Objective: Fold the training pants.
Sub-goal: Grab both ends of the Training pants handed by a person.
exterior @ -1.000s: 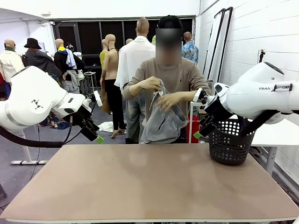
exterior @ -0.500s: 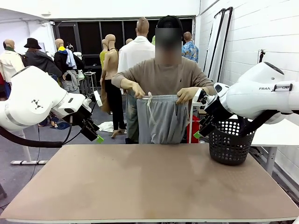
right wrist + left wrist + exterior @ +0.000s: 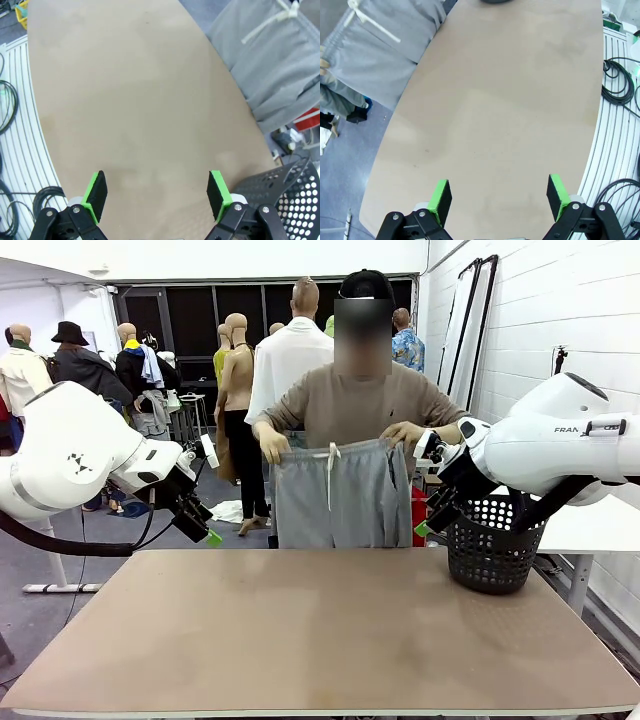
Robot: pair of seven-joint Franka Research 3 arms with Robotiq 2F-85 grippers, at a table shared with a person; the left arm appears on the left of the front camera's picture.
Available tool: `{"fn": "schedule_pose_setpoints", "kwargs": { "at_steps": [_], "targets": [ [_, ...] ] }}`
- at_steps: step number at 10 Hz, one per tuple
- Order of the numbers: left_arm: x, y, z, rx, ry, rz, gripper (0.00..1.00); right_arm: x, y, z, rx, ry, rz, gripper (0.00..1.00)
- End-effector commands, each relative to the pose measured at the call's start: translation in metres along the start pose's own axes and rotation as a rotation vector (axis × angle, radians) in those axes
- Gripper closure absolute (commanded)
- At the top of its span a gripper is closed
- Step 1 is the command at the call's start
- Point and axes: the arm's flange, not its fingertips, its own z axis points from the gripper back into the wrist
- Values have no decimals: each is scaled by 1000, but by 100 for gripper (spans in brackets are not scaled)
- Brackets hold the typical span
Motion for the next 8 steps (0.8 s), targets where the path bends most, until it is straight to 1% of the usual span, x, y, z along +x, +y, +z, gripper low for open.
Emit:
{"fn": "schedule_pose_setpoints", "kwargs": {
  "at_steps": [1,8],
  "targets": [
    [-1,2,0,-11,-8,-4,0,-1,-1,-1,9,-4,4,0],
    [-1,2,0,-11,-8,-4,0,-1,-1,-1,9,-4,4,0]
  ]
}}
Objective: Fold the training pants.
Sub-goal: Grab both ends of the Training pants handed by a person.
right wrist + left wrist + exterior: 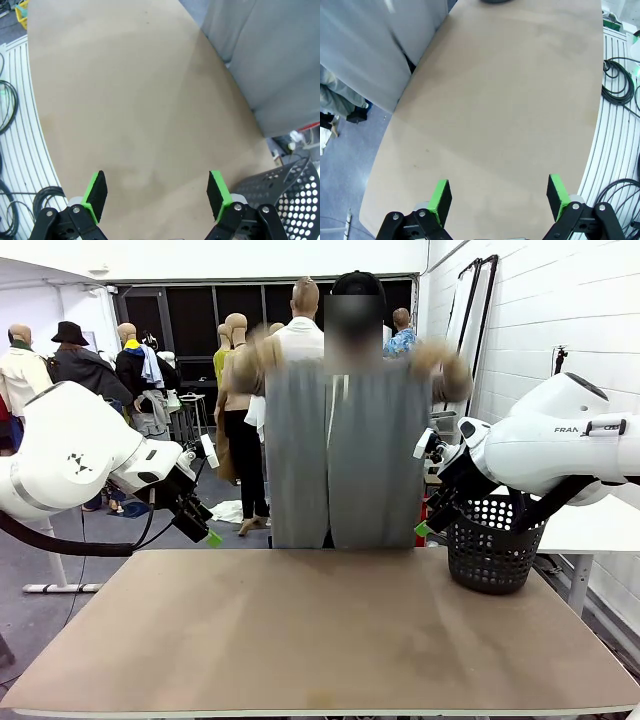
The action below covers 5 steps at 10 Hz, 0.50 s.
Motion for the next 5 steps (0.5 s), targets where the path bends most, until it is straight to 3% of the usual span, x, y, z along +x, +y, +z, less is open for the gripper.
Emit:
{"fn": "schedule_pose_setpoints", "kwargs": {
  "at_steps": [1,5],
  "targets": [
    [-1,2,0,-11,-8,-4,0,-1,-1,-1,9,-4,4,0],
    [-1,2,0,-11,-8,-4,0,-1,-1,-1,9,-4,4,0]
  ]
}}
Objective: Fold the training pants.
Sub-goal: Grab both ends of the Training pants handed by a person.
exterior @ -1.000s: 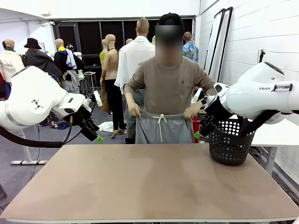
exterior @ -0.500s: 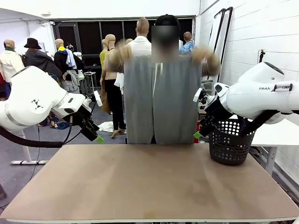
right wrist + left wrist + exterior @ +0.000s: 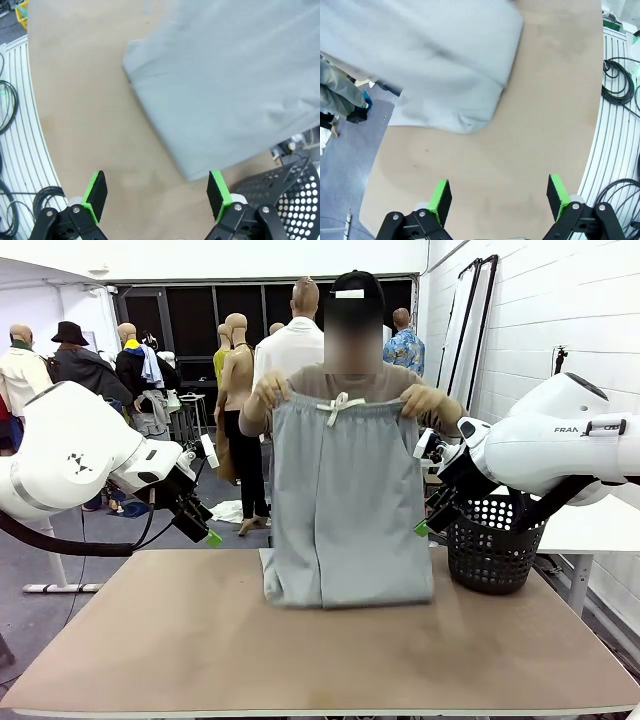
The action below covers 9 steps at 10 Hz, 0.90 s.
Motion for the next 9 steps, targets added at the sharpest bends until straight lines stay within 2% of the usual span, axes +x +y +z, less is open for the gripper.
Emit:
{"fn": "schedule_pose_setpoints", "kwargs": {
  "at_steps": [1,9],
  "targets": [
    [-1,2,0,-11,-8,-4,0,-1,-1,-1,9,-4,4,0],
    [-1,2,0,-11,-8,-4,0,-1,-1,-1,9,-4,4,0]
  ]
}}
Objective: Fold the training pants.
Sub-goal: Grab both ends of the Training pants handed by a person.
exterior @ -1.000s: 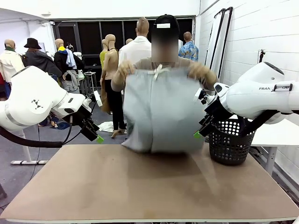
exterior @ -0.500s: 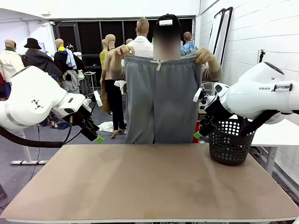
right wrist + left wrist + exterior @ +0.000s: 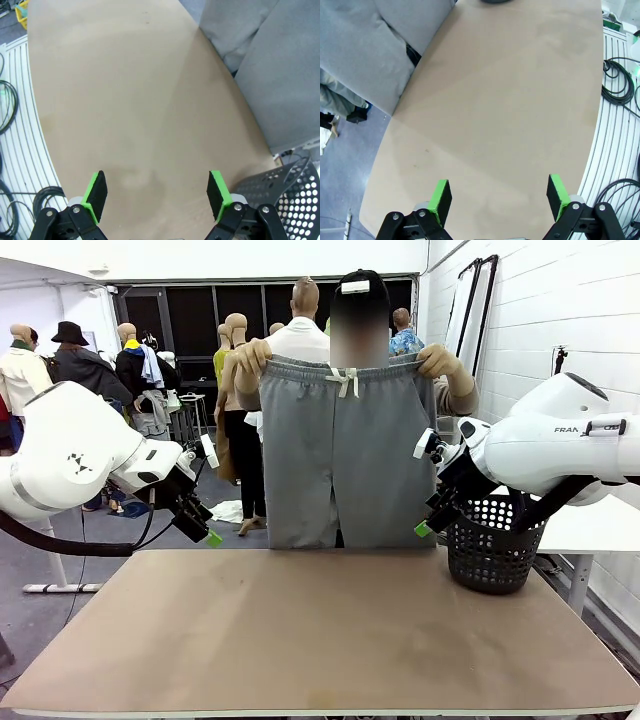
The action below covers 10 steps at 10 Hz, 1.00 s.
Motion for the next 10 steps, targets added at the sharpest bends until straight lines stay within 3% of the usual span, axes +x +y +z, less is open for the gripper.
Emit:
{"fn": "schedule_pose_setpoints", "kwargs": {
  "at_steps": [1,10],
  "targets": [
    [-1,2,0,-11,-8,-4,0,-1,-1,-1,9,-4,4,0],
    [-1,2,0,-11,-8,-4,0,-1,-1,-1,9,-4,4,0]
  ]
}}
